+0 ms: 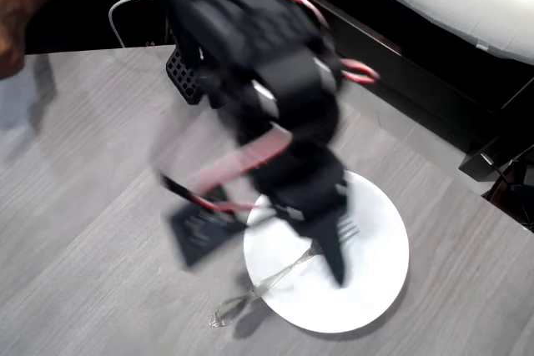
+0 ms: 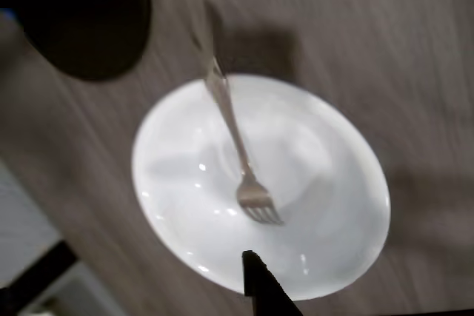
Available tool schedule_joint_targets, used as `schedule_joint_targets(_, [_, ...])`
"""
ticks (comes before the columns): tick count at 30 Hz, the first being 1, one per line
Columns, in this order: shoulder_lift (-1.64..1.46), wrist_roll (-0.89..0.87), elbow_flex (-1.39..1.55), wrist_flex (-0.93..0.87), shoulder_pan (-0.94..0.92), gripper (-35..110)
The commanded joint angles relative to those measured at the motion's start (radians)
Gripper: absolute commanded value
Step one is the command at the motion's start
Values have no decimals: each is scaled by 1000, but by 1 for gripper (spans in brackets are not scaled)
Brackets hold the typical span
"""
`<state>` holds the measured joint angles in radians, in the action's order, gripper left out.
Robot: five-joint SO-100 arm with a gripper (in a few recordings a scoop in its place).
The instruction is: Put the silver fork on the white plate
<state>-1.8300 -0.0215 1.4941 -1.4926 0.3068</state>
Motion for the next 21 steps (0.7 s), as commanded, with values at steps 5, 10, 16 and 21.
schedule_joint_targets(5, [-206,-5,29,-58,-308,26])
schedule_joint_targets(10, [-402,-5,244,14,-423,3])
schedule_joint_targets(16, [-715,-5,511,84,-399,0])
schedule_joint_targets(21, [-810,-12,592,80,-367,0])
